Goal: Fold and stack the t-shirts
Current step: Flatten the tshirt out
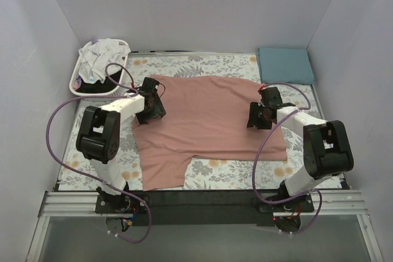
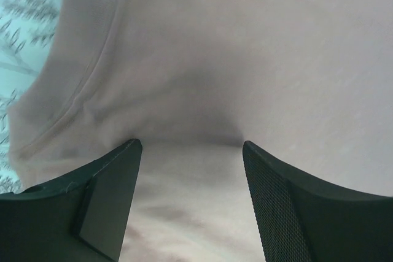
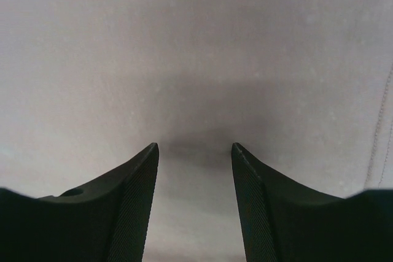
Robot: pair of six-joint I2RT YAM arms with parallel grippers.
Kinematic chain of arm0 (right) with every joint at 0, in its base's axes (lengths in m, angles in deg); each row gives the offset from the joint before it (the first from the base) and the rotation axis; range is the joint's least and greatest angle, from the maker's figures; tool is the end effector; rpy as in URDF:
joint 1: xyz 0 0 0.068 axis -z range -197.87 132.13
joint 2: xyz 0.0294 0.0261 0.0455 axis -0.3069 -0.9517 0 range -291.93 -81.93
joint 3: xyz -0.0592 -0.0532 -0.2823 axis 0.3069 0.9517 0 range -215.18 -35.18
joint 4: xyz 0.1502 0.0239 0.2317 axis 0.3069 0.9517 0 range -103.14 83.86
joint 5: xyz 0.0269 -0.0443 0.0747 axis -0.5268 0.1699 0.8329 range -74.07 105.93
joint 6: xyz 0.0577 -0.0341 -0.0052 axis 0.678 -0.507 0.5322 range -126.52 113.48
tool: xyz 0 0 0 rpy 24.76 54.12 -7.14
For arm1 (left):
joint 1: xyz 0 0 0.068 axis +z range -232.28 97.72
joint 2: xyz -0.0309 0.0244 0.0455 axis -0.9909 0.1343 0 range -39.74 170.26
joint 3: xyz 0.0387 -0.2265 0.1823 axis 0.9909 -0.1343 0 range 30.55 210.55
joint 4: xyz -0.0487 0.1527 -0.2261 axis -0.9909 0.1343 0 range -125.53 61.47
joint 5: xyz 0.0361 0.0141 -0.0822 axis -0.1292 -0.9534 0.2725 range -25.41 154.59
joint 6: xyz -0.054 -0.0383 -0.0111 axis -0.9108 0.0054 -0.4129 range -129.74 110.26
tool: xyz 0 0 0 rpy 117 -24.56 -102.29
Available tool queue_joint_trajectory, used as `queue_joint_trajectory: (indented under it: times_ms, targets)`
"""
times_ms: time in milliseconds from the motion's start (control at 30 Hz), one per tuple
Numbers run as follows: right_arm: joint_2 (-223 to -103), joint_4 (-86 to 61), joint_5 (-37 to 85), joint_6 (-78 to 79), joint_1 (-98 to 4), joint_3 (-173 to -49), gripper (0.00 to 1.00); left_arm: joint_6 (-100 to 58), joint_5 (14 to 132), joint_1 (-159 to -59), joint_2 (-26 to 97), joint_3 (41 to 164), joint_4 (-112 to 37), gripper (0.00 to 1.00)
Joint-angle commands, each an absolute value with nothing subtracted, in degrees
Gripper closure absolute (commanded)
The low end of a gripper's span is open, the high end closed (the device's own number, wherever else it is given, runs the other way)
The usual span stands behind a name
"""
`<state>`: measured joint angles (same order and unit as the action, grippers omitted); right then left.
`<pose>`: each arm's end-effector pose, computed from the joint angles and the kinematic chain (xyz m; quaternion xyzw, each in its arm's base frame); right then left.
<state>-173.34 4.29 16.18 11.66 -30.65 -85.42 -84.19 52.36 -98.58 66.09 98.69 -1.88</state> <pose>0.3217 0.0732 0.1625 0.0448 0.9617 0.0742 0.2602 0.3699 -0.0963 0.1557 -0.4919 0.8491 -0.0410 0.1880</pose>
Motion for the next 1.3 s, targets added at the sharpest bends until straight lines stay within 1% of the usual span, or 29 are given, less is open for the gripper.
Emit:
queue_joint_trajectory:
  times_ms: [0,167,267,300,333,400,467,500,533,600,633,700,733,800,933,967,1067,1267]
  targets:
    - [-171.84,6.19,17.77,10.62,-30.79,-78.79,0.42,-86.81,52.37,-98.01,63.02,89.72,3.31,0.33]
    - [-163.68,11.46,19.09,12.37,-30.88,-69.56,0.42,-89.62,54.38,-97.49,51.60,77.07,6.56,0.33]
    - [-157.09,15.06,22.60,13.17,-30.97,-65.51,0.42,-93.05,57.63,-97.31,42.91,73.10,8.24,0.33]
    - [-155.59,16.20,24.43,13.17,-30.88,-64.89,0.42,-93.93,60.86,-97.22,40.88,72.39,7.98,0.33]
    - [-152.97,16.48,25.15,12.91,-31.05,-65.32,0.42,-94.54,61.68,-97.22,37.82,72.03,7.62,0.33]
    - [-151.28,17.00,26.29,12.12,-31.06,-67.77,0.43,-93.94,60.65,-97.22,36.73,74.65,7.79,0.33]
    - [-151.44,16.92,25.78,8.89,-31.05,-74.27,0.44,-91.05,57.57,-97.14,38.22,78.51,8.50,0.33]
    - [-152.32,16.57,23.86,7.64,-31.05,-76.55,0.44,-89.73,55.99,-97.22,39.18,83.15,8.24,0.32]
    - [-155.28,16.39,22.97,6.41,-31.05,-82.23,0.44,-88.32,52.58,-97.14,41.37,85.19,7.63,0.33]
    - [-159.34,16.57,21.82,3.77,-31.05,-88.41,0.45,-83.93,50.27,-97.22,44.45,89.76,5.35,0.32]
    - [-163.45,16.39,21.73,3.07,-31.05,-93.49,0.44,-82.61,48.17,-97.14,48.12,93.87,4.64,0.32]
    - [-167.51,14.64,20.94,2.01,-31.05,-98.35,0.45,-79.79,46.22,-97.14,53.05,97.85,2.63,0.31]
    - [-171.36,14.02,20.94,1.49,-31.05,-102.46,0.45,-79.09,45.35,-97.14,57.51,102.13,2.35,0.30]
    - [-175.16,12.18,20.76,-0.70,-31.05,-106.00,0.45,-76.99,44.46,-97.14,62.20,105.94,0.52,0.29]
    - [-186.06,10.77,22.08,-5.98,-31.06,-114.62,0.44,-72.76,46.30,-96.96,72.56,114.81,-1.34,0.27]
    - [-187.73,10.68,21.73,-6.34,-31.05,-117.42,0.44,-71.71,47.00,-96.96,73.81,115.62,-2.04,0.26]
    - [-192.66,10.33,20.60,-10.38,-31.05,-120.60,0.42,-68.89,46.92,-96.70,78.02,119.21,-2.92,0.24]
    - [-197.50,9.36,21.72,-13.55,-30.79,-125.44,0.42,-66.86,48.33,-95.29,79.88,120.80,-7.58,0.24]
